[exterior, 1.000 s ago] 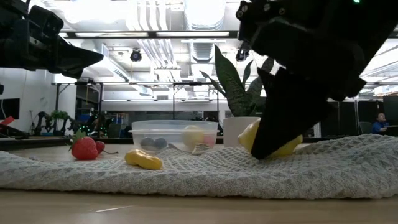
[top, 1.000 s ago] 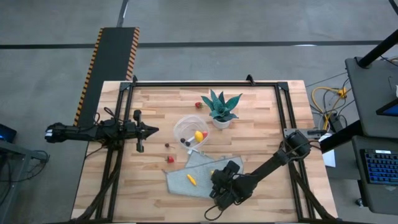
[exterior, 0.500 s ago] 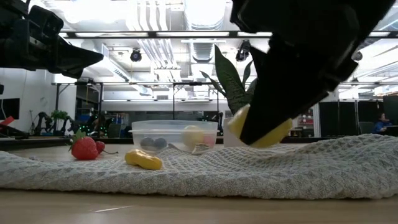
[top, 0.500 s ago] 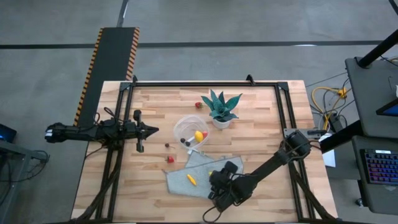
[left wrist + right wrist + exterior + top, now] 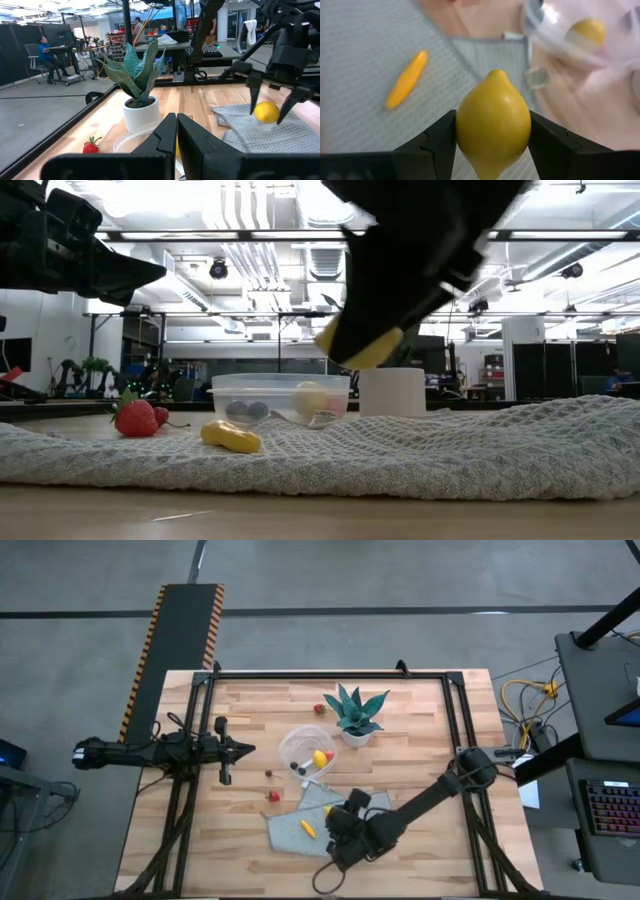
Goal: Pick and placing Produce into tupperware
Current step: Put the yellow lemon into the container
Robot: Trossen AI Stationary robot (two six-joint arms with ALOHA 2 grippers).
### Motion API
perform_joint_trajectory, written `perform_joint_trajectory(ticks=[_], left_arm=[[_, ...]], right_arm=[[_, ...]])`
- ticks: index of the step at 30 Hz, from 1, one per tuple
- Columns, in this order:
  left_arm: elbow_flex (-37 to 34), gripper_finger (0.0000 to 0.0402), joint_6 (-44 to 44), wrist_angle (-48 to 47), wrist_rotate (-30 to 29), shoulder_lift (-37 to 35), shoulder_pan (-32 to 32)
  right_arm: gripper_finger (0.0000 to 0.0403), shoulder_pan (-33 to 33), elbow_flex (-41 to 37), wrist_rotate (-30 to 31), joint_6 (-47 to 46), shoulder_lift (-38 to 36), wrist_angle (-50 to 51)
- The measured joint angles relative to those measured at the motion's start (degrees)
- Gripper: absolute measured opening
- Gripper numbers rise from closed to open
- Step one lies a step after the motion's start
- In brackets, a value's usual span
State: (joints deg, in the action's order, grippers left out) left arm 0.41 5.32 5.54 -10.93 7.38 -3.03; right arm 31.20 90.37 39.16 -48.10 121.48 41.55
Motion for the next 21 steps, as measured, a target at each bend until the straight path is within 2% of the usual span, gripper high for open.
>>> perform_joint_trajectory(ticks=[9, 17, 21], left_arm=[[0.0, 0.0000, 0.0, 0.0, 0.0, 0.0, 0.0], [0.0, 0.0000, 0.0, 0.0, 0.0, 0.0, 0.0], [0.0, 0.0000, 0.0, 0.0, 0.0, 0.0, 0.0]], right_arm=[[0.0194, -6.9, 2.5, 0.9, 10.2, 0.0, -0.2], [0.0193, -12.8, 8.3, 1.4, 22.9, 0.0, -0.3], [0.0193, -15.9, 11.1, -1.4, 28.3, 0.0, -0.4]])
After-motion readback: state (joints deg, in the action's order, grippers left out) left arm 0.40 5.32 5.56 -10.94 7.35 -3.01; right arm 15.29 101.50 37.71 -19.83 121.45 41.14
